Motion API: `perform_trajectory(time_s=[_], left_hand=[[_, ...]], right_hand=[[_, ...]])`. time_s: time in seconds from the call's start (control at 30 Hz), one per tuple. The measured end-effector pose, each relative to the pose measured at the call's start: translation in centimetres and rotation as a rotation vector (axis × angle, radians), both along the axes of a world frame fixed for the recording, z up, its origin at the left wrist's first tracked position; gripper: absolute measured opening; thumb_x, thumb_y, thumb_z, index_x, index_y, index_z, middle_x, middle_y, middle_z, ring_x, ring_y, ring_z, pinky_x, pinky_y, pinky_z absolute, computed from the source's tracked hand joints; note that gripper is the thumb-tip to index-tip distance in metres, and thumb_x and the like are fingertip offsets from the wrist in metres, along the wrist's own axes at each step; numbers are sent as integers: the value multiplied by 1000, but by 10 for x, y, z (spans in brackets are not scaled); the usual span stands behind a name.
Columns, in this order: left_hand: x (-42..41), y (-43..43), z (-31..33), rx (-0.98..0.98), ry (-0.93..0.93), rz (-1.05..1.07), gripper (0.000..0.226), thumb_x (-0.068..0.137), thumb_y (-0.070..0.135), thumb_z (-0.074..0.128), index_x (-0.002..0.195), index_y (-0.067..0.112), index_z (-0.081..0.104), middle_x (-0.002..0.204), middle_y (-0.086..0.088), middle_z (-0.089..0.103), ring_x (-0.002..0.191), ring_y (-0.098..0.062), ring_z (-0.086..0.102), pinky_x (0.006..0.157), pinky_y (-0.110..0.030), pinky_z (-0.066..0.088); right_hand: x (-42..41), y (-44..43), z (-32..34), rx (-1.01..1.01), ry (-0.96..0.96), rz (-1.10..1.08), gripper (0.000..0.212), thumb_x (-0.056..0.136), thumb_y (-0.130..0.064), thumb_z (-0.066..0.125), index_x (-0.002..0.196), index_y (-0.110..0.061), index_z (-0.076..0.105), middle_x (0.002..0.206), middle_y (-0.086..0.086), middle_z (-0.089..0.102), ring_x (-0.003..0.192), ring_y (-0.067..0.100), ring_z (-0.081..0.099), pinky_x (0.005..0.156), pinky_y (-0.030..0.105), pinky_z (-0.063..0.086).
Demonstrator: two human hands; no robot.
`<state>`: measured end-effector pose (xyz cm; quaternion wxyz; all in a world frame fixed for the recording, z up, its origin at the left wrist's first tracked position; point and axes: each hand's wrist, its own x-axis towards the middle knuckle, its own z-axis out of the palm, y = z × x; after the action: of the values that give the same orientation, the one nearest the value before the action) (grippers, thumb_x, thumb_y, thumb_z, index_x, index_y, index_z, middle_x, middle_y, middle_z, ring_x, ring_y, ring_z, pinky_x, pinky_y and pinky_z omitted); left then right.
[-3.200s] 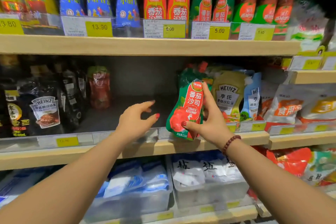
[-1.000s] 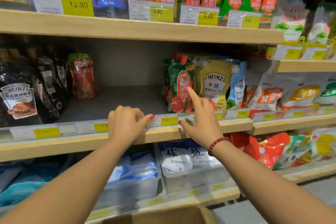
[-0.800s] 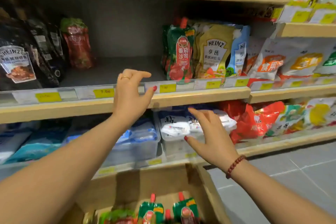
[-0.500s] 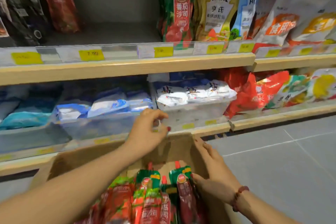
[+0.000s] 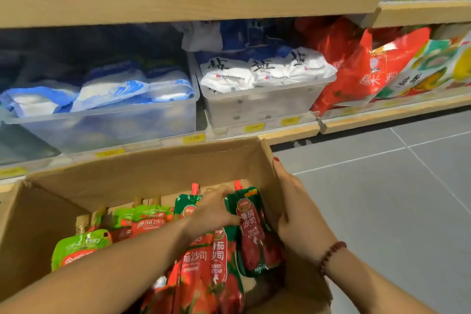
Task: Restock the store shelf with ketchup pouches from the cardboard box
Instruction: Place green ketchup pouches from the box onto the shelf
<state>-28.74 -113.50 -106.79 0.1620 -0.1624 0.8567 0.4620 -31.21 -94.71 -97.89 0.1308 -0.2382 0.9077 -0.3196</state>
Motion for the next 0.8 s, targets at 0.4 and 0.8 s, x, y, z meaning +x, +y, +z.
perform_trajectory(time_s=[0.4,0.8], left_hand=[[-29,18,-20,-422,-14,-230,72,51,39,81,111,26,43,115,-3,54,110,-28,46,83,-35,41],[-30,0,4,113,115,-216,70,59,12,84,123,27,60,114,7,61,98,-5,59,75,-14,50]], right_hand=[[3,-1,-4,14,0,-16,97,82,-17,61,132,-59,-11,144,-7,31,126,13,40,96,26,38],[1,2,-9,-3,17,-33,97,80,-5,60,144,-46,1,146,-8,31,127,11,38,90,18,32]])
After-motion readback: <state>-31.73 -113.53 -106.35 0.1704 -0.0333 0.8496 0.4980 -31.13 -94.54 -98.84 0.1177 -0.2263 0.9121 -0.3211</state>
